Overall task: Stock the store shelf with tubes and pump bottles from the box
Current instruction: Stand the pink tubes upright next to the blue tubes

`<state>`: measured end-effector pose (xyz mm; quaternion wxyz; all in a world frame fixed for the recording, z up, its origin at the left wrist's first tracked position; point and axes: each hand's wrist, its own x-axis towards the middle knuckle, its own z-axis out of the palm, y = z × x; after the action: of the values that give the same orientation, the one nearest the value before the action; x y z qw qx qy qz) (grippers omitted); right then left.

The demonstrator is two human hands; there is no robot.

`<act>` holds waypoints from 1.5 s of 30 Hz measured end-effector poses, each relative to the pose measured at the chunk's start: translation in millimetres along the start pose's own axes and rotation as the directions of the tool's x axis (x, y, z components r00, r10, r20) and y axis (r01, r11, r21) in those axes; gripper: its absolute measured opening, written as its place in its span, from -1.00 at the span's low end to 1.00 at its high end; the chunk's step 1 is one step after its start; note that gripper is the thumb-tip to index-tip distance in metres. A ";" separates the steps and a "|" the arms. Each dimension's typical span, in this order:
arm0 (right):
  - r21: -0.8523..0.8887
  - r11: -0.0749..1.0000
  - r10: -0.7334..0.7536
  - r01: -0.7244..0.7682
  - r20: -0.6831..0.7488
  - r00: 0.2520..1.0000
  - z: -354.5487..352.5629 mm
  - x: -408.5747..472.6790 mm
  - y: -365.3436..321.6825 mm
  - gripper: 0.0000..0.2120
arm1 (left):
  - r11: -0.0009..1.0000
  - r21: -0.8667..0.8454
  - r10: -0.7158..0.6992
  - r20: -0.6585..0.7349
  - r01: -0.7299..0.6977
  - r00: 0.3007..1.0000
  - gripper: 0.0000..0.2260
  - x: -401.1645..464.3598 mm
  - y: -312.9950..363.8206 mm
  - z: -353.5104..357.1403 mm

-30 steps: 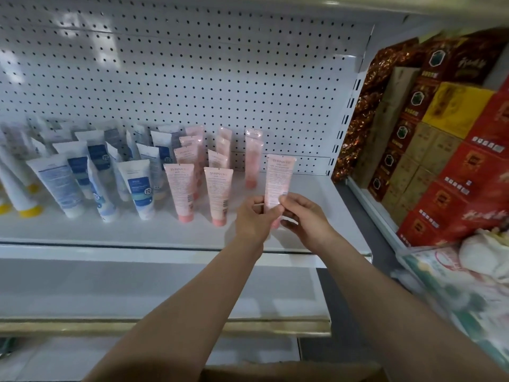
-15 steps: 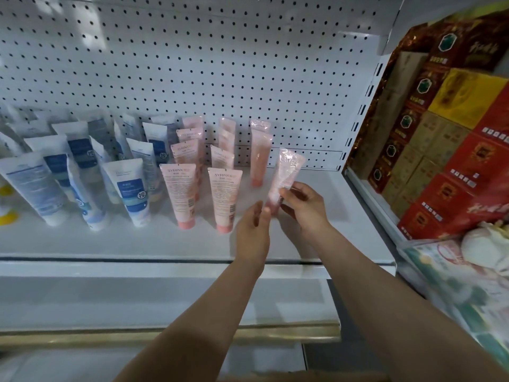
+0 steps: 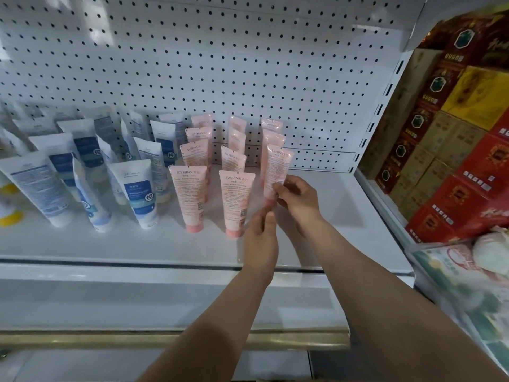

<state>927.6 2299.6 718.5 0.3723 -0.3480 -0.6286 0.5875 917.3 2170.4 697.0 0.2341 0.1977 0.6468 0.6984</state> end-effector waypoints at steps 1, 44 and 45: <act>0.005 1.000 0.004 -0.004 0.003 1.000 -0.4 0.0 1.2 -0.85 | 1.000 0.004 0.001 0.002 -0.001 1.000 -0.70 -0.8 1.1 0.2; -0.028 0.767 0.542 -0.641 -0.506 0.671 -322.3 -304.3 232.4 -0.89 | 0.791 0.447 -0.572 0.297 0.418 0.765 -0.74 -245.2 -243.6 133.1; 0.007 0.732 0.584 -0.681 -0.523 0.621 -322.1 -315.0 252.7 -0.91 | 0.777 0.440 -0.597 0.286 0.450 0.749 -0.76 -250.2 -248.5 127.9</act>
<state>1361.5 2195.5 458.2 0.2519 -0.7186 -0.4019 0.5085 1212.3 2141.6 467.1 0.5155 0.1848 0.7232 0.4208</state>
